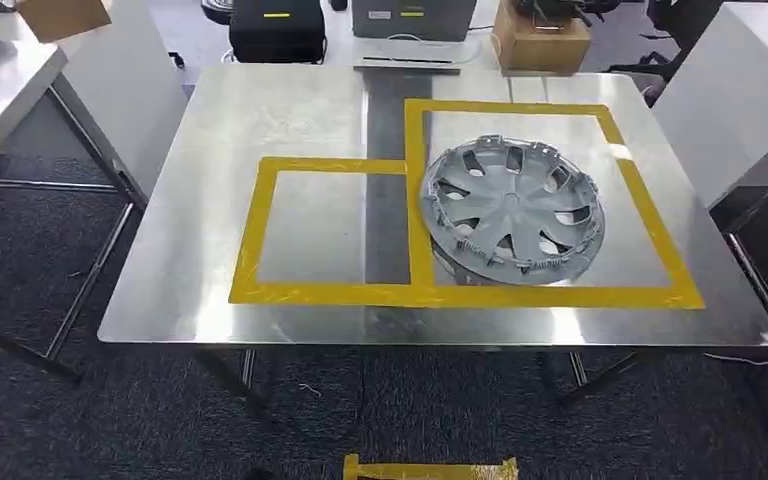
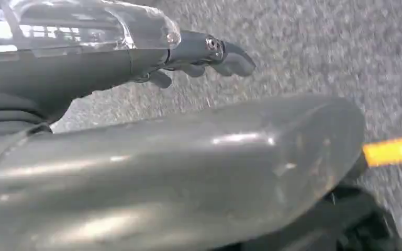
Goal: Take the parts from the cabinet and place them on the table.
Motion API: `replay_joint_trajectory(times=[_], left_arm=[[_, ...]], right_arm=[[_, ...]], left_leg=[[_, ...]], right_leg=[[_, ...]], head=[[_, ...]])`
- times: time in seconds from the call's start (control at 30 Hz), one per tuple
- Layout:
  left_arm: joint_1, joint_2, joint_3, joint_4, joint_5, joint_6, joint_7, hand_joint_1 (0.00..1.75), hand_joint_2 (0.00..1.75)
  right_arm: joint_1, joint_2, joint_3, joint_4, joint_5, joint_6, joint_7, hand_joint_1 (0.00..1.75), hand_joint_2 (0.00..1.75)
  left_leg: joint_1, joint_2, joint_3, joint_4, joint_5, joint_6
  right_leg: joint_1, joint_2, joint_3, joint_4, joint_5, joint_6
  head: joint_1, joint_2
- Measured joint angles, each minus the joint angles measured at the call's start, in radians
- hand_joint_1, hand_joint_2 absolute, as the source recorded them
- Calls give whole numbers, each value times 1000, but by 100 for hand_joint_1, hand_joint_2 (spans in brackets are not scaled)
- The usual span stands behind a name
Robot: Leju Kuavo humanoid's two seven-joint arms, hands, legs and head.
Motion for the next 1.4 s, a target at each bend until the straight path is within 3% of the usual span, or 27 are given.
replay_joint_trajectory(times=[0.03, 0.07, 0.13, 0.17, 0.2, 0.23, 0.3, 0.37, 0.43, 0.57, 0.6, 0.67, 0.7, 0.73, 0.8, 0.87, 0.9, 0.93, 0.97, 1.07, 1.1, 1.13, 1.2, 1.23, 1.3, 1.37, 1.4], left_arm=[[2, 0, 0, 0, 0, 0, 0, 0, 0], [2, 0, 0, 0, 0, 0, 0, 0, 0], [3, 1, 0, 0, 0, 0, 1, 0, 0], [3, 1, -1, 0, 0, 0, 1, 0, 0], [3, 2, -1, 0, 0, 1, 1, 0, 0], [3, 3, -2, 0, 0, 1, 1, 0, 0], [3, 3, -4, 0, 0, 1, 1, 0, 0], [2, 3, -7, 0, 0, 1, 1, 0, 0], [-1, 3, -8, 0, 0, 2, 0, 0, 0], [2, 4, -9, 0, 0, 2, 0, 0, 0], [-1, 5, -9, 0, 0, 2, 0, 0, 0], [-1, 5, -9, 0, 0, 2, 1, 0, 0], [0, 5, -9, 0, -1, 2, 3, 0, 0], [0, 6, -9, 0, -1, 2, 7, 0, 0], [0, 9, -10, 0, -3, 0, 14, 0, 0], [0, 10, -11, 0, -10, -3, 26, 0, 0], [0, 10, -14, 0, -16, -6, 34, 0, 0], [0, 9, -17, 0, -22, -9, 40, 0, 0], [0, 9, -18, 0, -26, -13, 46, 0, 0], [1, 11, -21, 0, -39, -26, 66, 0, 0], [1, 11, -24, 0, -45, -29, 68, 0, 0], [1, 11, -26, 0, -50, -32, 68, 0, 0], [0, 11, -30, 0, -52, -35, 68, 0, 0], [1, 10, -34, 0, -53, -36, 64, 0, 0], [1, 6, -41, 0, -59, -36, 61, 0, 0], [1, 2, -43, 0, -65, -37, 55, 0, 0], [0, 0, -43, 0, -66, -37, 53, 0, 0]], right_arm=[[0, 0, 1, 0, 0, 0, 0, 0, 0], [1, 1, 1, 1, -1, 0, 2, 0, 0], [1, 0, 2, 1, -1, 1, 2, 0, 0], [2, 0, 2, 1, -2, 1, 3, 0, 0], [3, 1, 2, 1, -2, 1, 3, 0, 0], [3, 2, 2, 1, -2, 1, 3, 0, 0], [3, 3, 2, 1, -2, 1, 3, 0, 0], [3, 4, 2, 1, -2, 1, 3, 0, 0], [2, 4, 2, 1, -2, 1, 3, 0, 0], [7, 3, 3, 1, -2, 1, 3, 0, 0], [10, 2, 4, 1, -2, 1, 3, 0, 0], [12, 5, 5, 2, -3, 3, 4, 0, 0], [11, 5, 6, 2, -4, 3, 4, 0, 0], [10, 6, 6, 2, -6, 5, 4, 0, 0], [10, 6, 6, 2, -7, 10, 4, 0, 0], [10, 6, 8, 2, -8, 16, 5, 0, 0], [7, 6, 8, 2, -7, 18, 8, 0, 0], [4, 6, 9, 2, -4, 19, 12, 0, 0], [2, 6, 10, 2, -2, 20, 14, 0, 0], [2, 4, 11, 2, -12, 21, 17, 0, 0], [2, 4, 11, 2, -16, 21, 21, 0, 0], [2, 0, 11, 2, -21, 21, 22, 0, 0], [2, -6, 11, 2, -26, 30, 24, 0, 0], [1, -9, 11, 2, -33, 40, 24, 0, 0], [2, -12, 11, 2, -44, 52, 25, 0, 0], [2, -14, 11, 2, -49, 55, 31, 0, 0], [1, -15, 11, 2, -52, 55, 32, 0, 0]], left_leg=[[-1, 1, 0, -6, 11, -7], [0, -1, -7, -2, 4, -9], [-1, -8, -35, 68, -117, -15], [-1, -8, -47, 130, -175, -19], [0, -8, -59, 205, -218, -22], [-1, -9, -62, 259, -222, -23], [-1, -8, -22, 263, -147, -25], [0, -7, 83, 145, -96, -26], [-3, -10, 188, -13, -163, -19], [-1, -9, 166, -21, -145, 17], [-1, -9, 152, -21, -131, 25], [-2, -11, 125, -20, -109, 33], [-4, -11, 110, -20, -96, 33], [-4, -10, 94, -18, -85, 33], [-8, -9, 65, -17, -63, 32], [-14, -9, 43, -18, -43, 30], [-13, -9, 36, -18, -34, 29], [-19, -7, 29, -17, -28, 23], [-16, -3, 24, -17, -15, 16], [-10, 2, 16, -35, 19, -4], [-10, -1, 8, -22, -15, -6], [-9, -6, -3, 9, -68, -11], [-3, -9, -43, 156, -185, -20], [-3, -10, -59, 227, -212, -25], [-2, -9, -44, 268, -174, -31], [1, -7, 40, 171, -100, -35], [3, -5, 99, 87, -94, -37]], right_leg=[[2, -1, -5, -7, 15, -2], [-11, -7, -10, -28, 37, -3], [-9, -12, -42, -29, 65, -14], [-9, -12, -59, -26, 76, -9], [-7, -14, -78, -21, 87, -9], [-7, -17, -98, -14, 98, -8], [-7, -19, -141, 4, 115, -4], [-11, -20, -180, 30, 127, 4], [-6, -18, -201, 58, 131, 12], [-9, -16, -209, 56, 160, 27], [-12, -14, -216, 77, 107, 39], [-18, -12, -240, 194, -15, 52], [-19, -12, -252, 269, -64, 55], [-19, -12, -255, 326, -85, 56], [-18, -12, -219, 338, -39, 50], [-14, -9, -114, 196, 31, 28], [-7, -6, -46, 94, 36, 12], [1, -6, 3, 11, 15, -2], [0, -6, 15, -26, 5, -1], [8, -5, -2, -40, 38, -11], [-1, -14, -1, -56, 56, -6], [-2, -12, -14, -56, 65, -13], [-1, -15, -48, -41, 81, -16], [-1, -16, -68, -32, 88, -16], [-3, -18, -105, -10, 98, -12], [-8, -19, -143, 17, 104, -5], [-9, -19, -158, 32, 105, -2]], head=[[0, 0], [0, 0], [-8, 0], [-13, 0], [-15, 0], [-16, 0], [-19, 0], [-20, 0], [-28, 0], [-22, 0], [-17, 0], [-8, 0], [-7, 0], [-6, 0], [-3, 0], [-1, 0], [-1, 0], [-1, 0], [-2, 0], [0, 0], [-1, 0], [-6, 0], [-15, 0], [-15, 0], [-18, 0], [-19, 0], [-21, 0]])
